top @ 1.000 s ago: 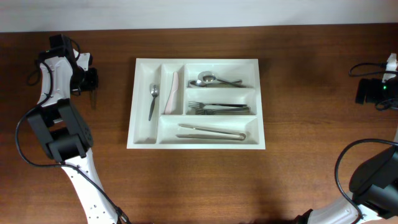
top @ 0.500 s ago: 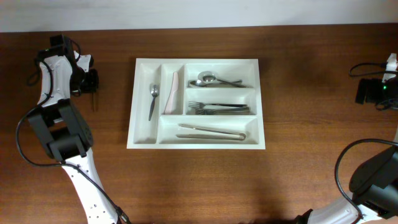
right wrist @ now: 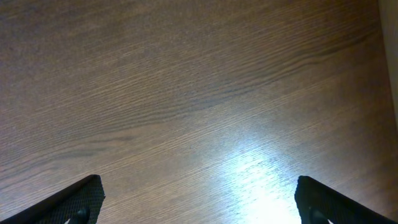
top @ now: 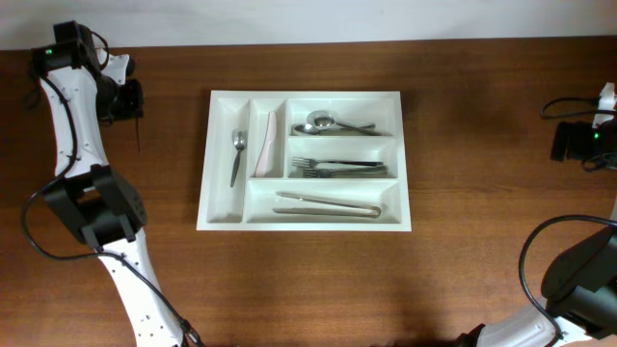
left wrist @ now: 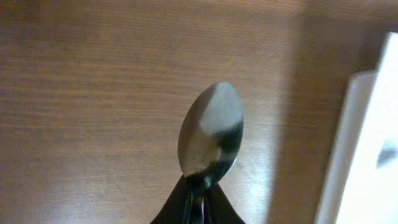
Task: Pack container
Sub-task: 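Carry the spoon right over the tray's left compartment, then lower the spoon into the compartment and open the left gripper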
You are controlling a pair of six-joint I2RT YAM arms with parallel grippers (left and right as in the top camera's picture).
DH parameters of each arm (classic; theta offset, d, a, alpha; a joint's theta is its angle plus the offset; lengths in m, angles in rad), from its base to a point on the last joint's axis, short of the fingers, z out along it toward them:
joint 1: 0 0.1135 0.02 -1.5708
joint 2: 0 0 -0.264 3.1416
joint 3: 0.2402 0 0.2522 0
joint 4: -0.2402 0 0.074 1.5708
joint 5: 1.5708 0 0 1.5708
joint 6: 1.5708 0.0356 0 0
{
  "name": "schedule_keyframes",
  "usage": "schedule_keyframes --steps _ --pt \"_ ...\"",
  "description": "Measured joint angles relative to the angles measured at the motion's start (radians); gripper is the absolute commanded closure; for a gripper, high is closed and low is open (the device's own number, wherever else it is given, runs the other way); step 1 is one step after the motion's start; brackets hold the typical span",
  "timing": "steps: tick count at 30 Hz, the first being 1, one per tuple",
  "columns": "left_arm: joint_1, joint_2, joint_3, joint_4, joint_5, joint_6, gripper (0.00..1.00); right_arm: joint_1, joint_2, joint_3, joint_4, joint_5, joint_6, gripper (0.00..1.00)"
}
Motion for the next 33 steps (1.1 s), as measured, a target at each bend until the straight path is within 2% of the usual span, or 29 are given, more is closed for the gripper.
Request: schedule_keyframes --steps 8,20,33 --pt "-0.091 0.0 0.09 -0.141 0.014 0.0 0.92 0.0 0.0 0.0 0.0 0.0 0.0 0.01" --pt "-0.314 0.0 0.098 -0.218 0.026 -0.048 0.92 0.0 0.0 0.0 0.0 0.0 0.0 0.01" --pt "-0.349 0.0 0.098 -0.222 0.025 -0.208 0.9 0.0 0.0 0.0 0.0 0.0 0.0 0.01"
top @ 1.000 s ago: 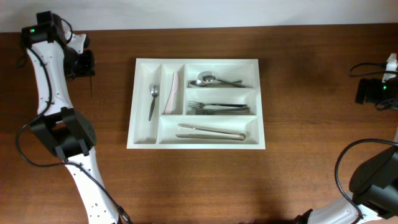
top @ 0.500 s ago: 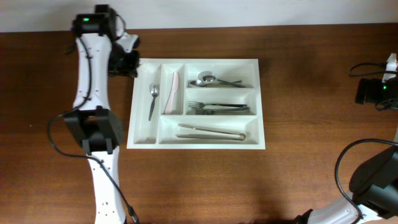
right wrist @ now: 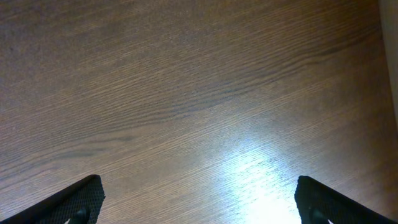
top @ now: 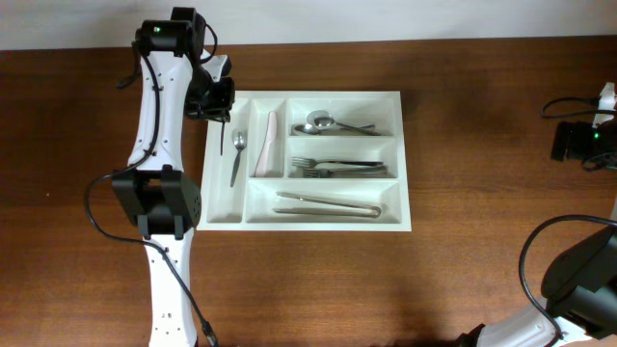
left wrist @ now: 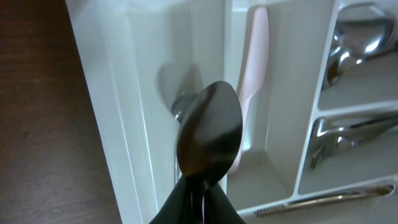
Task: Pack container
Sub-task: 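Lower the spoon into the compartment and open the left gripper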
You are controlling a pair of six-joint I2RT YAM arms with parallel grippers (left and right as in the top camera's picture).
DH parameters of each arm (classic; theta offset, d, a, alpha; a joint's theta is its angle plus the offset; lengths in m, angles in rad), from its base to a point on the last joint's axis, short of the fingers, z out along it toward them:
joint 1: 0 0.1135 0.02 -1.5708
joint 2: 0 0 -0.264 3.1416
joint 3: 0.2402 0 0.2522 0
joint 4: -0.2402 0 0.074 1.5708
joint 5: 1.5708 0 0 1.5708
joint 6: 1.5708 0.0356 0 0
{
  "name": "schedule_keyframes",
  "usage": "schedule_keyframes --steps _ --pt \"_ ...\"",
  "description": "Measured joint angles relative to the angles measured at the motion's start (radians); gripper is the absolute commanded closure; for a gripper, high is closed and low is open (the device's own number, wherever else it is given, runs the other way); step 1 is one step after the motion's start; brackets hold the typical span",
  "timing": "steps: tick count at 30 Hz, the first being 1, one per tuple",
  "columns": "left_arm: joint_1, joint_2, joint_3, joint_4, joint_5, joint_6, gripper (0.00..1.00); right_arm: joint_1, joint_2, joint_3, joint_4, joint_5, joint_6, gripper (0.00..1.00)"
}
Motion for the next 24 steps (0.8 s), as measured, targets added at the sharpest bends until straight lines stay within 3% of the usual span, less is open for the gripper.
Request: schedule_keyframes --steps 16,22,24 --pt "0.0 0.0 0.0 0.024 -0.008 -0.017 0.87 0.0 0.0 0.0 0.0 0.0 0.0 0.01" --pt "0.0 0.0 0.0 0.1 -0.014 -0.024 0.51 0.0 0.0 0.0 0.0 0.0 0.0 0.01" --pt "0.0 0.0 0.001 0.13 -0.016 -0.02 0.49 0.0 0.0 0.0 0.0 0.0 0.0 0.01"
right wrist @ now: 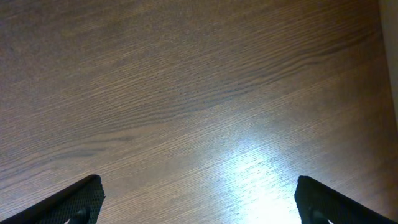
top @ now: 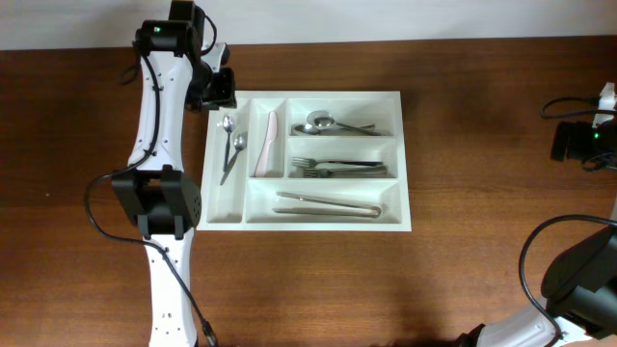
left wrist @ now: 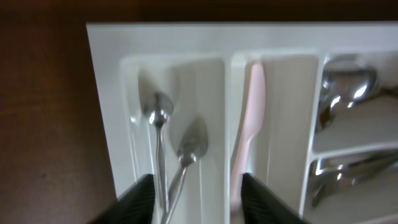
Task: Pack container
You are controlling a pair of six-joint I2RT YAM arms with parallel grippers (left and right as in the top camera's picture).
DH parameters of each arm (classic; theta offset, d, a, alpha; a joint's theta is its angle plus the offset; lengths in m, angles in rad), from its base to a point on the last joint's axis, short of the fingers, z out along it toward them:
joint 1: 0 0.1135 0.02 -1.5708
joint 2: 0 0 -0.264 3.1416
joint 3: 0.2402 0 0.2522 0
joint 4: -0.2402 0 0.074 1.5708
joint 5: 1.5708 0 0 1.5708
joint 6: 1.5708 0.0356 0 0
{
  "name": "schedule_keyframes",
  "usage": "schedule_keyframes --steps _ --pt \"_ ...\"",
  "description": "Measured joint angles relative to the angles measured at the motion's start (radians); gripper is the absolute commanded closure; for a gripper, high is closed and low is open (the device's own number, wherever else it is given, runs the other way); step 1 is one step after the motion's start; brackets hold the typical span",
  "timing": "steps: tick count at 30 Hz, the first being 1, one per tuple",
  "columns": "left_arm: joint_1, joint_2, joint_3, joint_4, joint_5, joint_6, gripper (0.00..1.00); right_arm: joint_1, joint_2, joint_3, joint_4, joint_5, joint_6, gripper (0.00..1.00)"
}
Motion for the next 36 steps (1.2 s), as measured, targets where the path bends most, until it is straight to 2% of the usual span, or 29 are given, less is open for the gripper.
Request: schedule_keyframes --steps 3,5,8,12,15,22,30,33,36 --pt "0.0 0.0 0.016 0.026 -0.002 -0.003 0.47 0.0 0.0 0.0 0.0 0.0 0.0 0.01" --pt "0.001 0.001 0.045 0.024 -0.002 -0.003 0.42 0.0 0.0 0.0 0.0 0.0 0.0 0.01" --pt "0.004 0.005 0.134 0.0 -0.002 0.011 0.38 0.0 0.0 0.0 0.0 0.0 0.0 0.01" --pt "0.013 0.007 0.332 -0.121 -0.018 0.023 0.39 0.0 0.0 0.0 0.0 0.0 0.0 0.01" --pt "0.015 -0.027 0.401 -0.162 -0.045 0.03 0.39 0.0 0.0 0.0 0.0 0.0 0.0 0.02" --pt "0.014 -0.147 0.402 -0.164 -0.099 0.031 0.39 0.0 0.0 0.0 0.0 0.0 0.0 0.01" --pt "-0.013 -0.361 0.374 -0.163 -0.127 0.034 0.39 0.0 0.0 0.0 0.0 0.0 0.0 0.01" --pt "-0.03 -0.457 0.277 -0.163 -0.162 0.034 0.39 0.0 0.0 0.0 0.0 0.0 0.0 0.01" --pt "-0.032 -0.562 0.092 -0.164 -0.224 0.034 0.38 0.0 0.0 0.0 0.0 0.0 0.0 0.01"
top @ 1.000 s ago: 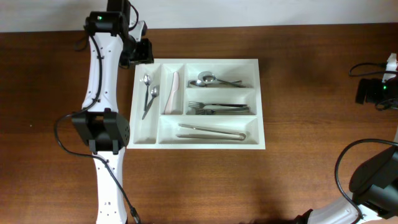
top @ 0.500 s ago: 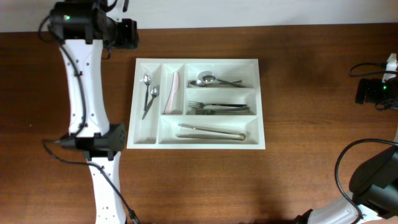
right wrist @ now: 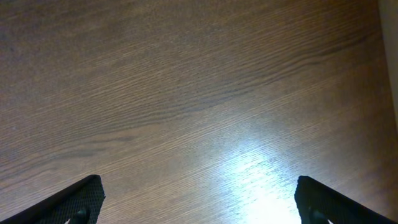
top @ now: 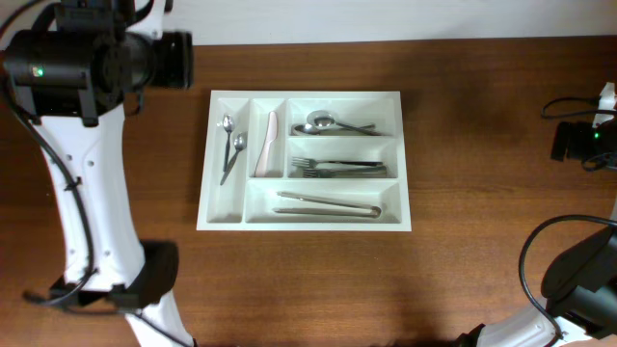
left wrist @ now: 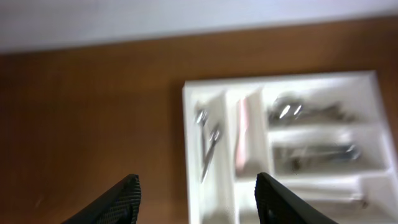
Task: Pack container
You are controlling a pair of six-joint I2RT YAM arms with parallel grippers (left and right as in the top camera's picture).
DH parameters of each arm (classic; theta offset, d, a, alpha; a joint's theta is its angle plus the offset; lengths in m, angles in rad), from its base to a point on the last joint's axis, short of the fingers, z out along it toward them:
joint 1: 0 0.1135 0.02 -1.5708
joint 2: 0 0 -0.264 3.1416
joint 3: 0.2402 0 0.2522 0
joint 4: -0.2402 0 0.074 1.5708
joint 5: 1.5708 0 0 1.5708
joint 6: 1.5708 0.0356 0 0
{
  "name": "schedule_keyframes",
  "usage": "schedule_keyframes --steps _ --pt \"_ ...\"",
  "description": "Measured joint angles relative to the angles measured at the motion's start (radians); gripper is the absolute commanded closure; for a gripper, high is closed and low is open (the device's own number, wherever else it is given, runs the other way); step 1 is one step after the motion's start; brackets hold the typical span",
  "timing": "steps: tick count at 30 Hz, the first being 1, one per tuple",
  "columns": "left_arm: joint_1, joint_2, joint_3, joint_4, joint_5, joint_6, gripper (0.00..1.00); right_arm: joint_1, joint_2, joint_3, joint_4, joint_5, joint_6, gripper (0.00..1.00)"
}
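A white cutlery tray (top: 305, 224) sits mid-table on the brown wood. Its left slot holds two small spoons (top: 231, 145), also seen blurred as small spoons (left wrist: 208, 134) in the left wrist view. A pink-handled utensil (top: 267, 141) lies in the slot beside them. Larger spoons (top: 333, 124), forks (top: 337, 168) and tongs (top: 328, 205) fill the right compartments. My left gripper (left wrist: 196, 202) is open and empty, raised high above the table to the tray's upper left. My right gripper (right wrist: 199, 199) is open over bare wood at the far right.
The left arm's white links (top: 92, 183) run down the table's left side. The right arm's base and cables (top: 578, 145) sit at the right edge. A pale wall borders the table's far edge (left wrist: 186, 18).
My left gripper has risen from just above the tray's left slot to well above the table, left of the tray. Both small spoons lie where they were. The right arm is unmoved.
My left gripper held a small spoon over bare wood left of the tray. Then it carried the spoon over the tray's left slot. Then it stood open with the spoon lying beside the first one. Now it is high up, clear of the tray.
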Motion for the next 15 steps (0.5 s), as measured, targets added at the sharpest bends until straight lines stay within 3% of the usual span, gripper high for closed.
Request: schedule_keyframes --steps 9,15 --pt "0.002 -0.278 -0.669 0.001 -0.024 -0.044 0.37 0.0 0.0 0.0 0.0 0.0 0.001 0.01" --pt "-0.043 -0.576 -0.97 0.108 0.026 -0.106 0.31 0.0 0.0 0.0 -0.002 0.0 0.0 0.02"
